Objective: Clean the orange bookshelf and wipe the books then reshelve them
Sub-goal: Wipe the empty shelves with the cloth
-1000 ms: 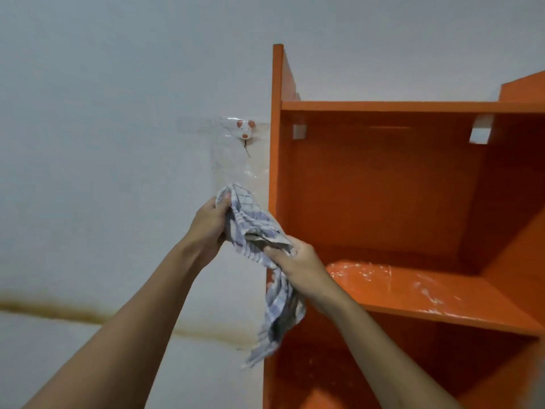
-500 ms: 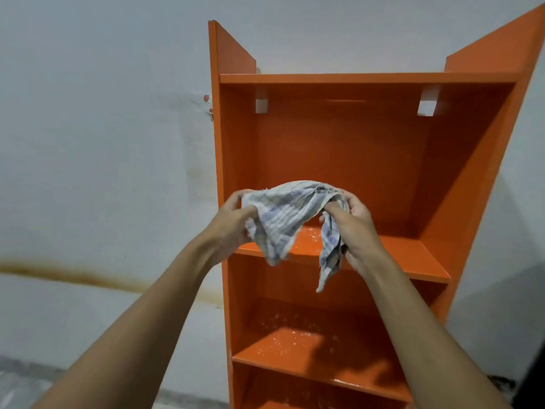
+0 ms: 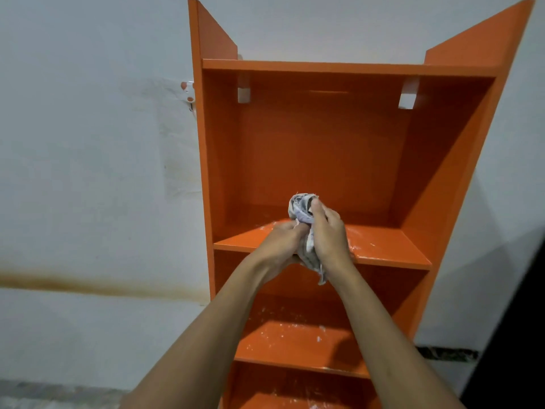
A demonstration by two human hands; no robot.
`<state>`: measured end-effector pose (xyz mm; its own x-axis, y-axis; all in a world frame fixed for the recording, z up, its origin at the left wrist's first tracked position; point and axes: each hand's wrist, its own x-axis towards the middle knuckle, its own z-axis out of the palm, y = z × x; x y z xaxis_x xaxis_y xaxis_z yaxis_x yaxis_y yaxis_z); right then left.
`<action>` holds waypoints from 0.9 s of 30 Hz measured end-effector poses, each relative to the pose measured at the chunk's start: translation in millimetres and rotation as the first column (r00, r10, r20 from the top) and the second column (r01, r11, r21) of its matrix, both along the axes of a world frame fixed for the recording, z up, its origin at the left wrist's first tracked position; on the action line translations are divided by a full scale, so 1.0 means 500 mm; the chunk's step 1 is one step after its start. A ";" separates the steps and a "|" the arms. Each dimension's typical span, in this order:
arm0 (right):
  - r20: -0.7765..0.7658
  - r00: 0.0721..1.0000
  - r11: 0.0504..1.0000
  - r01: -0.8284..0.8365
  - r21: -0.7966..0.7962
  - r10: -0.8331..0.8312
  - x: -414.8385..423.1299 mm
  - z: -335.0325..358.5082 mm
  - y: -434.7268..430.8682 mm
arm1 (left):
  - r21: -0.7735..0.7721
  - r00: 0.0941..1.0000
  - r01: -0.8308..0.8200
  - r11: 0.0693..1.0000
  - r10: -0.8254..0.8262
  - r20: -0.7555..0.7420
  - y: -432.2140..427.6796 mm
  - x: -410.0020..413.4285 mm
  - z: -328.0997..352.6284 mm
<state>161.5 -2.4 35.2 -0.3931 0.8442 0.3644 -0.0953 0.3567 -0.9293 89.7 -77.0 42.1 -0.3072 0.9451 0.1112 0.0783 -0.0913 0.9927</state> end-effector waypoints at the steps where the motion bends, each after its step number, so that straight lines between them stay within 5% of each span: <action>1: 0.037 0.999 1.000 -0.001 0.017 0.001 0.005 -0.010 0.002 | 0.010 0.999 0.000 1.000 0.000 0.043 0.004 -0.002 -0.002; 5: 0.069 0.991 0.991 -0.121 0.059 0.117 0.040 -0.036 -0.016 | 0.032 0.966 0.117 0.993 -0.121 0.227 0.016 -0.029 -0.011; 11: -0.006 0.999 0.999 -0.034 -0.012 0.034 0.052 -0.043 0.001 | -0.157 0.950 0.312 0.937 -0.302 0.082 0.027 -0.081 -0.011; 14: -0.044 0.999 0.999 0.011 -0.047 -0.013 0.051 -0.039 0.033 | -0.184 0.975 0.183 0.966 -0.202 -0.092 0.019 -0.099 0.019; 17: -0.035 0.998 0.998 0.059 -0.015 -0.060 0.056 -0.005 0.092 | -0.027 0.924 -0.121 0.992 0.103 -0.368 0.022 -0.134 0.046; 21: 0.019 1.000 0.997 -0.015 0.072 0.013 0.077 0.065 0.176 | 0.414 0.596 -0.378 0.828 0.559 -0.576 0.018 -0.193 0.047; 24: 0.076 0.997 0.982 -0.023 0.186 0.009 0.067 0.107 0.246 | 0.639 0.280 -0.487 0.595 0.800 -0.531 0.013 -0.218 0.024; 27: 0.189 0.980 0.987 -0.085 0.137 0.059 0.012 0.116 0.324 | 0.701 -0.043 -0.646 0.303 0.902 -0.430 0.028 -0.232 -0.018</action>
<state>167.4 159.7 93.3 -0.5224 0.7553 0.3958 0.0418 0.4863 -0.8728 -26.2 -63.2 33.1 -0.5120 0.0435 0.8579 0.8125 0.3486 0.4673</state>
